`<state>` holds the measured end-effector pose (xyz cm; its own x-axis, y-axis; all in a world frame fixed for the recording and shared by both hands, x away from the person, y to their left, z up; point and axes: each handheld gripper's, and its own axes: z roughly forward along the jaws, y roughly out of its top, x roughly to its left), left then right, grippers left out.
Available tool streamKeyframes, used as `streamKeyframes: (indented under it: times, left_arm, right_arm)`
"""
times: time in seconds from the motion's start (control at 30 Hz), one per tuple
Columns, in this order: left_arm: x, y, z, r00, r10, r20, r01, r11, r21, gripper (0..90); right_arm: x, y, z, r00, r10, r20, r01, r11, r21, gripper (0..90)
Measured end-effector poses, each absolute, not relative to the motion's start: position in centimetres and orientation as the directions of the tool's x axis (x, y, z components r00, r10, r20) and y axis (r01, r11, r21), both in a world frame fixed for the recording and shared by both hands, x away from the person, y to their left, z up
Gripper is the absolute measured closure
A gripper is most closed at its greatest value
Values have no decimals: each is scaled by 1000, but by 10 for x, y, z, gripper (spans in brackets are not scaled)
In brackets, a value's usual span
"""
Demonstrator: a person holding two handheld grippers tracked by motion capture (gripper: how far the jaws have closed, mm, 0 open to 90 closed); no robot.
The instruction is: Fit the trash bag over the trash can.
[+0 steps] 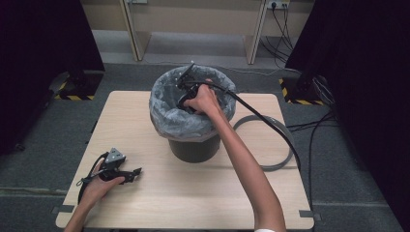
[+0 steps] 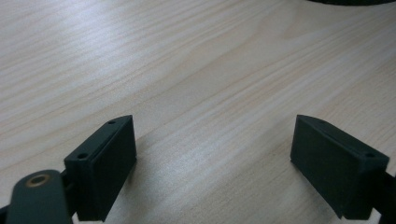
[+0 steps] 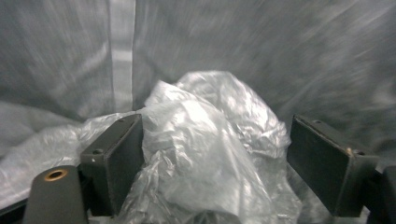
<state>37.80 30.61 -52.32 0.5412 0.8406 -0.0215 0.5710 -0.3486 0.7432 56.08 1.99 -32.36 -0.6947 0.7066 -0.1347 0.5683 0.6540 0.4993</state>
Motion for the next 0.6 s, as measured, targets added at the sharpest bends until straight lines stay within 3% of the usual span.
streamKeyframes:
  times: [0.37,0.6]
  left_arm:
    - [378,306,-523,541,841,-20,571,-350,743,134]
    - [378,306,-523,541,841,-20,571,-350,743,134]
  right_arm:
    - [549,-7,-271,-665,743,-73,482,502,718,206]
    - [528,-62,-210,-622,783,-30,388,341,856,202]
